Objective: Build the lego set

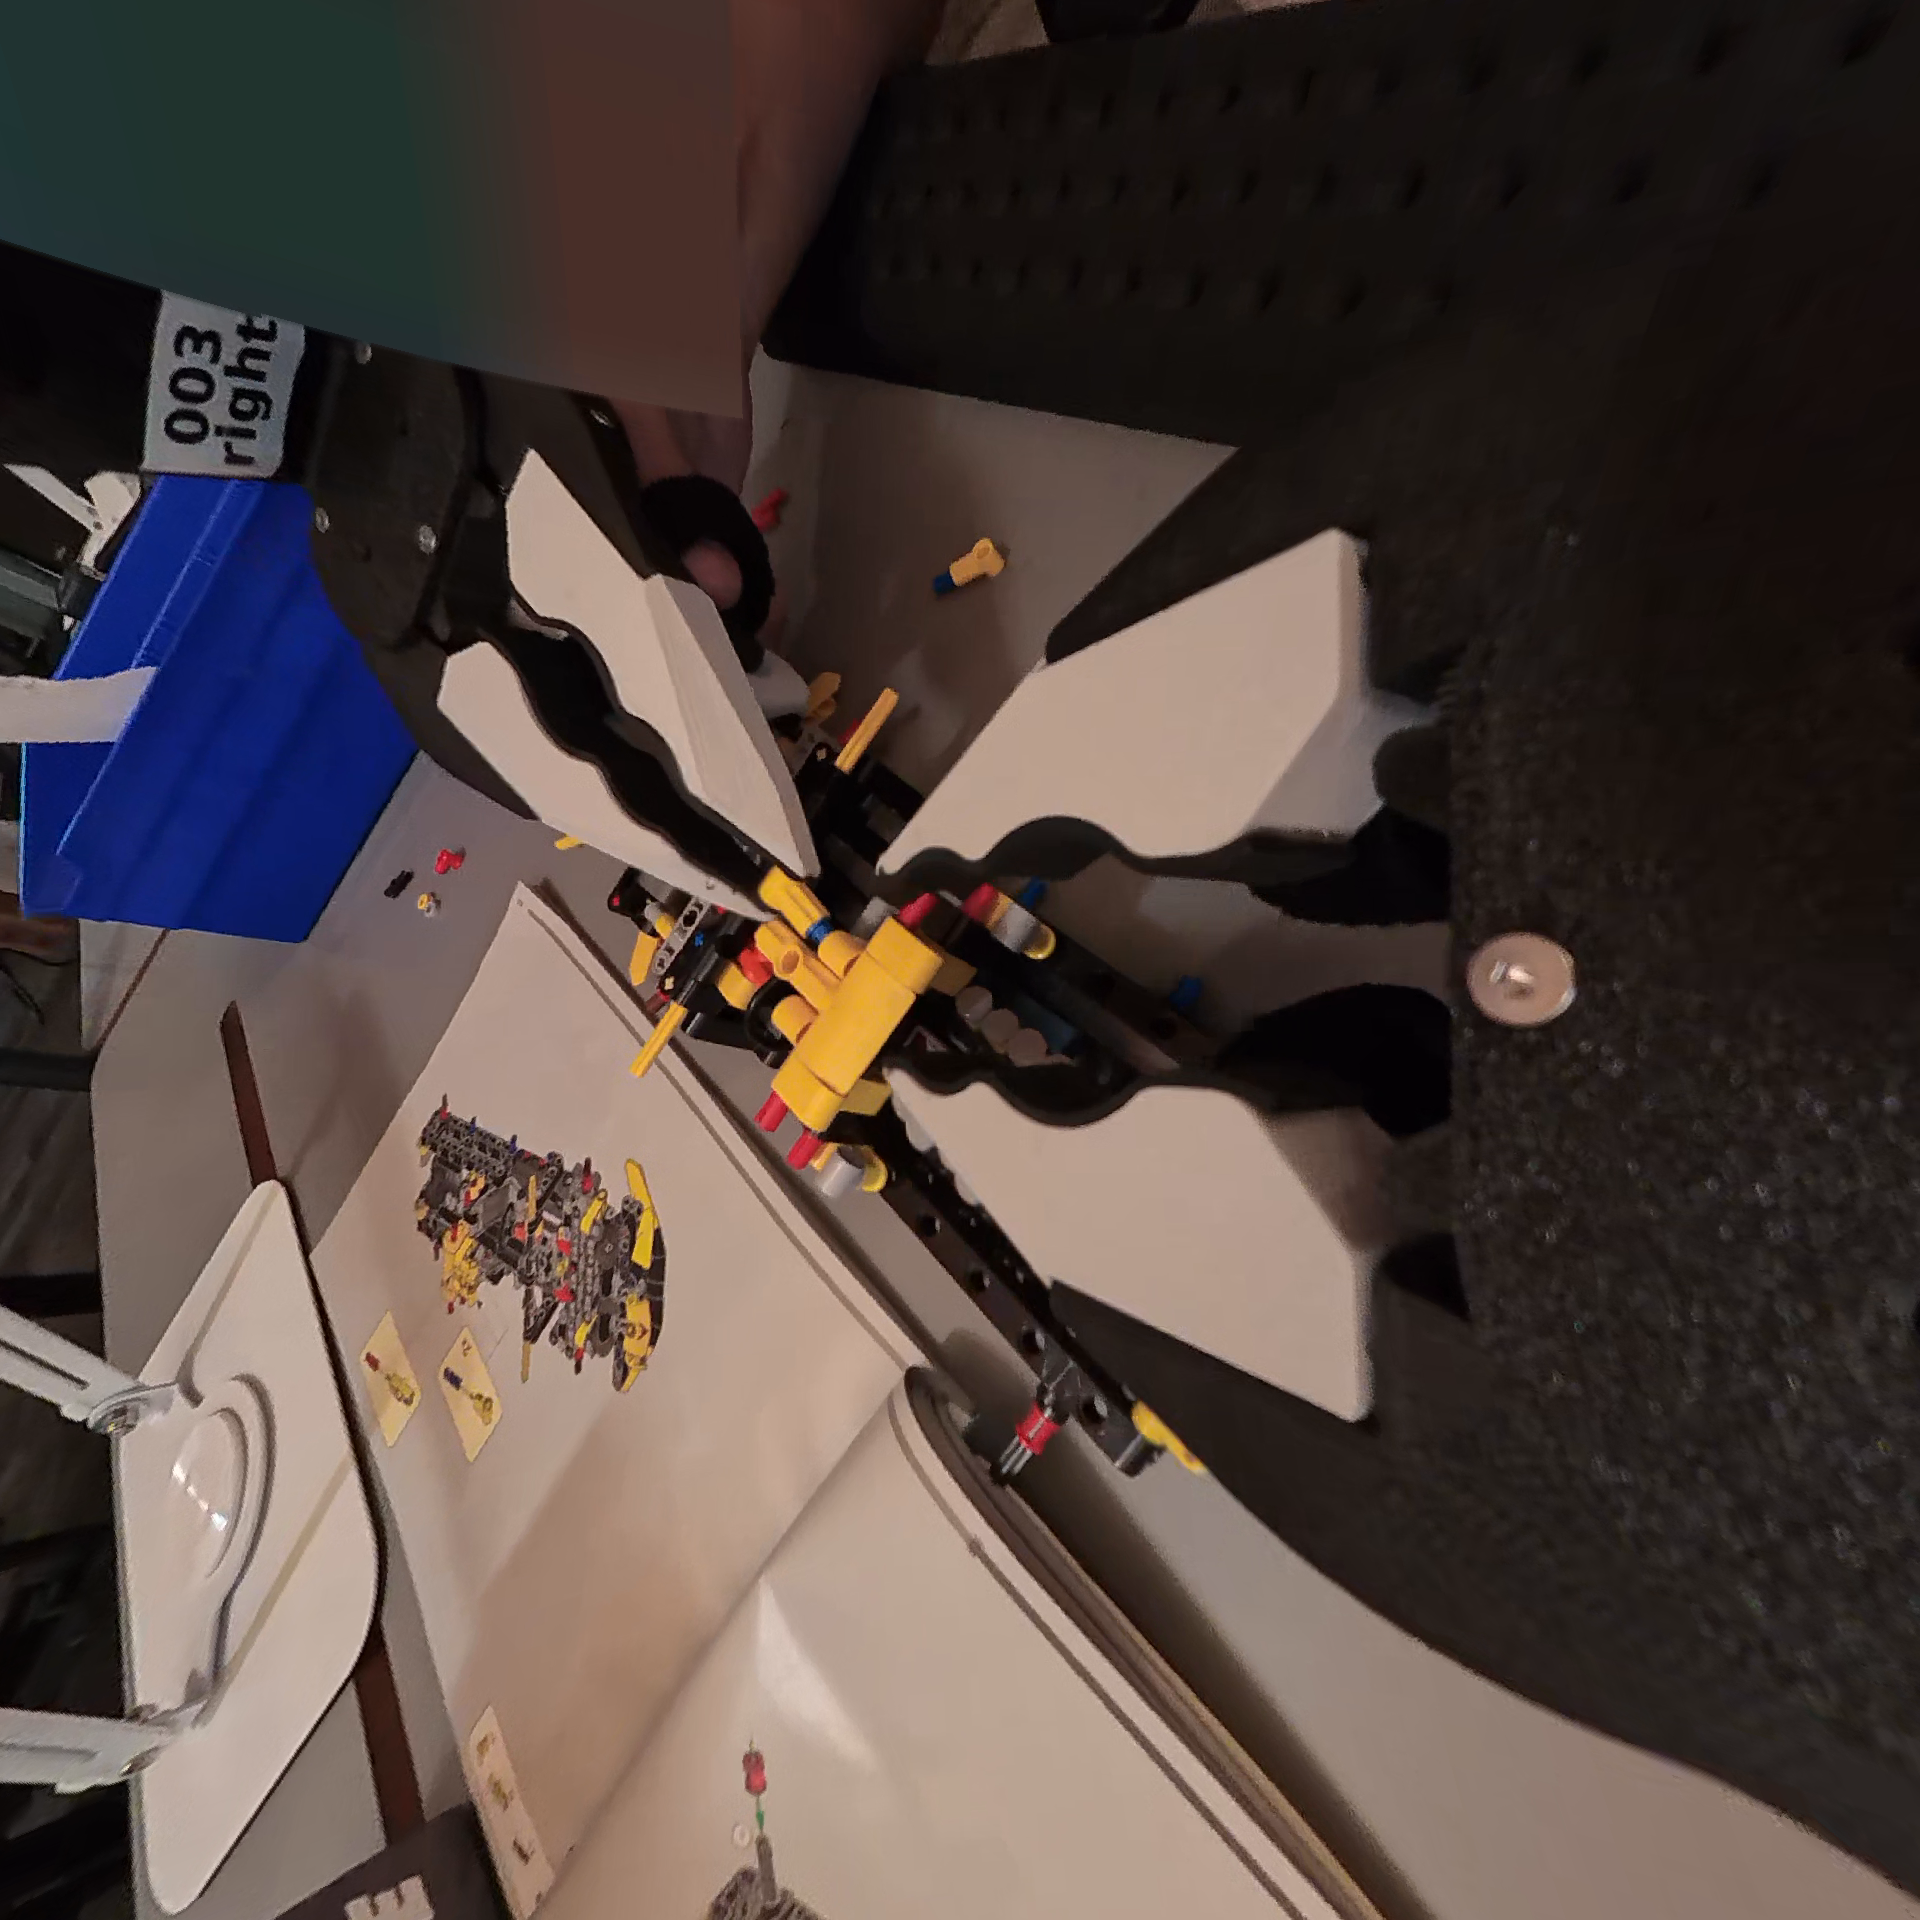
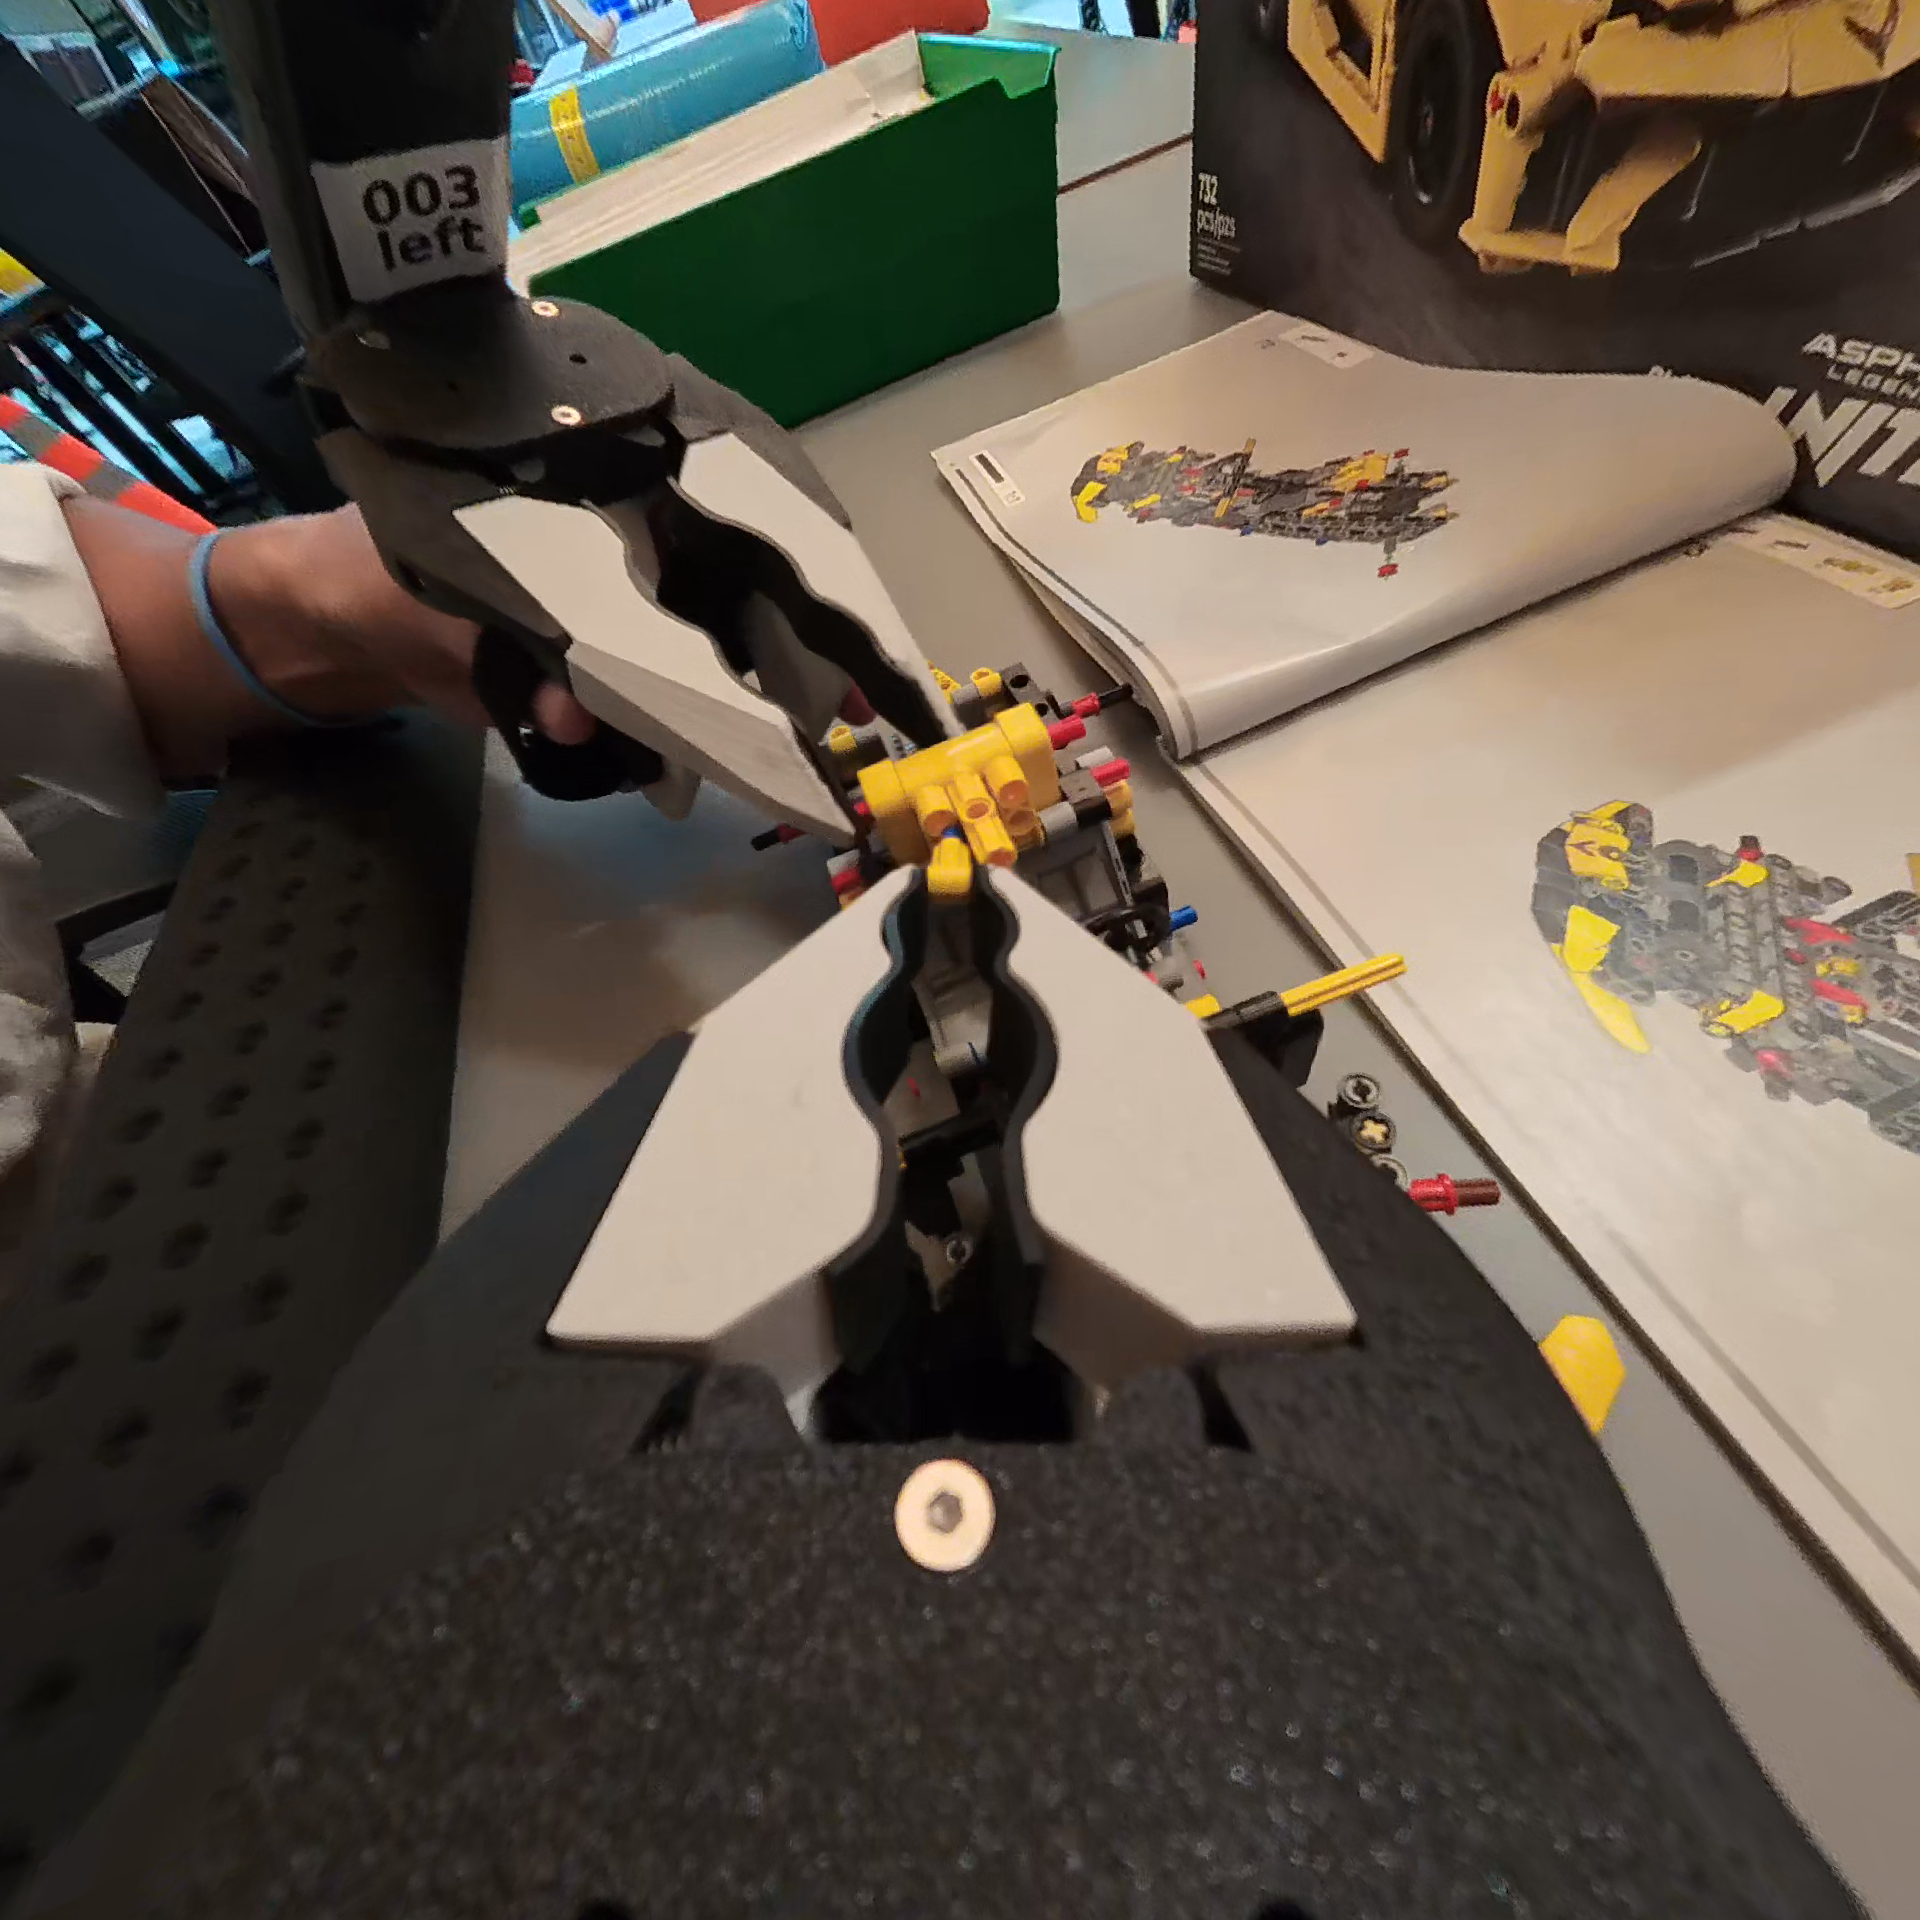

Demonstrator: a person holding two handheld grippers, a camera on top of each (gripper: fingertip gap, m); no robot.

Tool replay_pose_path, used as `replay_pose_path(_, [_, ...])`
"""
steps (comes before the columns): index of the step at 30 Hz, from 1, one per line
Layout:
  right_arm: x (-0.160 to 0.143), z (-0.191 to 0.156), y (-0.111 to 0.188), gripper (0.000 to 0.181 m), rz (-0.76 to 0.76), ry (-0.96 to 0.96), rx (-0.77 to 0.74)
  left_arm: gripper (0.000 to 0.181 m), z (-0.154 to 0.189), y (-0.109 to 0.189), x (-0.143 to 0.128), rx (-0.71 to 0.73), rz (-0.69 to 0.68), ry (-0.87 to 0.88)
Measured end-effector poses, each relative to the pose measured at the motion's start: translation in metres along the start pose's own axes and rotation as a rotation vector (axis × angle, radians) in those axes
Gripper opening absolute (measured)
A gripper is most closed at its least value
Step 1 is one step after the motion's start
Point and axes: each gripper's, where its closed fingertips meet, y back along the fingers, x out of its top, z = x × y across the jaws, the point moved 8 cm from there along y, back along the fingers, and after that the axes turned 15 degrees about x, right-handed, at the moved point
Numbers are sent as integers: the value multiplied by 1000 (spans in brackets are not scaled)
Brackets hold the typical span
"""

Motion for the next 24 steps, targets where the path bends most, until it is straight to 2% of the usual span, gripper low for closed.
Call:
replay_pose_path(5, [1, -1, -1, 7, -21, 21, -8, 28, 9, -5, -9, -21, -54, -52])
replay_pose_path(8, [3, -3, 2, 7, -22, 73, -8, 24, 8, -6, -9, 0, -40, -71])
replay_pose_path(11, [7, -3, 6, 7, 35, 47, 20, 24, 6, -5, -7, -39, -53, -22])
replay_pose_path(24, [2, 1, 2, 7, 11, 21, 31, 25, 1, -3, -5, -55, -63, 32])
